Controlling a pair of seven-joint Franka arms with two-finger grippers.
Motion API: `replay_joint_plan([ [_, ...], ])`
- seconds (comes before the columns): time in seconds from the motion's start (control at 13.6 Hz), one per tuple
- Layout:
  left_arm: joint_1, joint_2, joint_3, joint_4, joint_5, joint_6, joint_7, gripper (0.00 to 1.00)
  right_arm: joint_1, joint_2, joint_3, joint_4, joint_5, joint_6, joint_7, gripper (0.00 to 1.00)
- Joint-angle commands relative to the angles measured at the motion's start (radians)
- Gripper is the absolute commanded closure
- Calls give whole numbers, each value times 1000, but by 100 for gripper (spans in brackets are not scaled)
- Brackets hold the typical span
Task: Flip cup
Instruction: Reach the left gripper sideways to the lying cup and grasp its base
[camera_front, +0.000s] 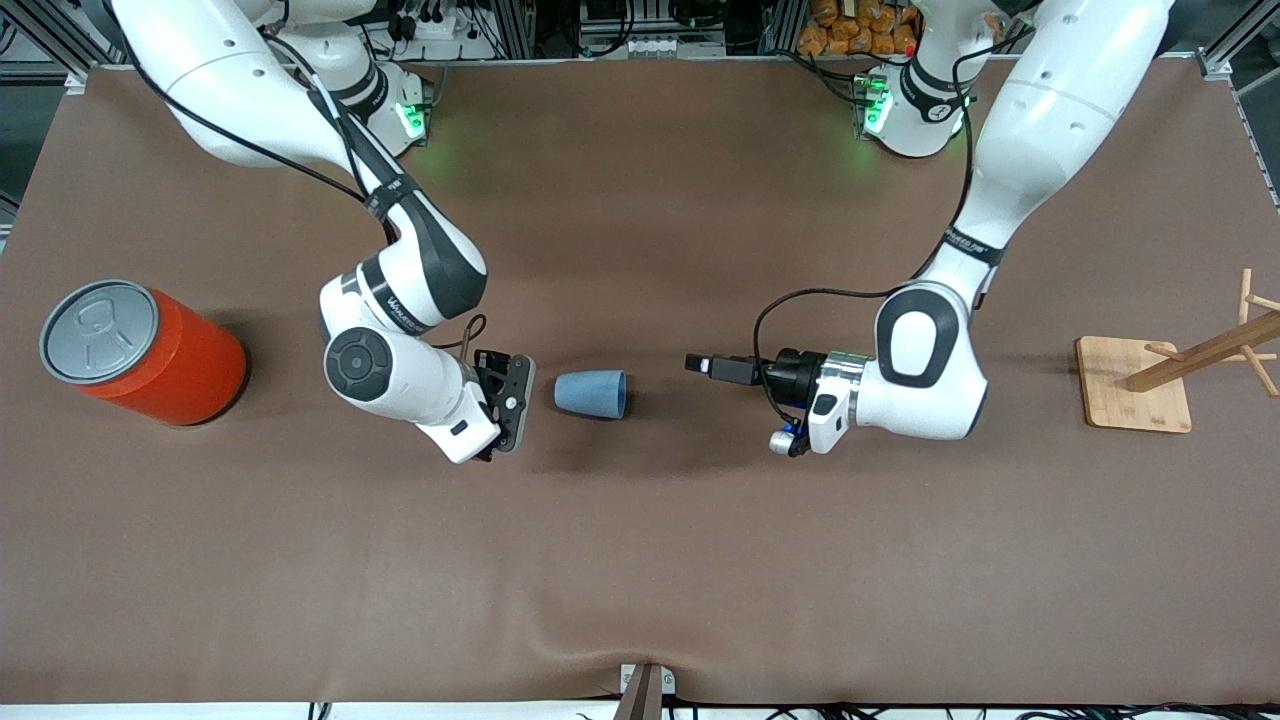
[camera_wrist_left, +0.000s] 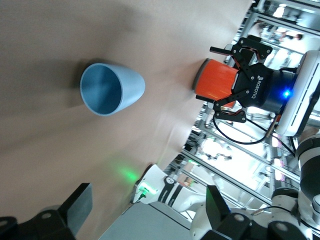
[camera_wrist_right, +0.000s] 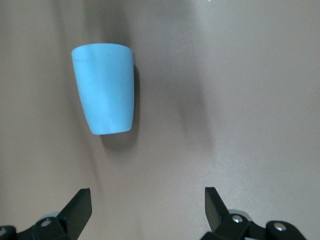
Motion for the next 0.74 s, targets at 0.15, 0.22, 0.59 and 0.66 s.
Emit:
replay_joint_plan([
  [0.15, -36, 64, -4, 31, -113, 51, 46, 0, -47, -22, 13, 39, 19, -37, -7, 0],
  [0.22, -46, 70, -2, 30, -116, 51, 78, 0, -49, -19, 12, 73, 19, -65, -6, 0],
  [0.59, -86, 176, 1, 91, -138, 115, 179, 0, -67, -17, 10, 97, 22, -89, 45, 0],
  [0.66, -108, 179, 4, 93, -156, 155, 193, 0, -67, -17, 10, 96, 22, -89, 45, 0],
])
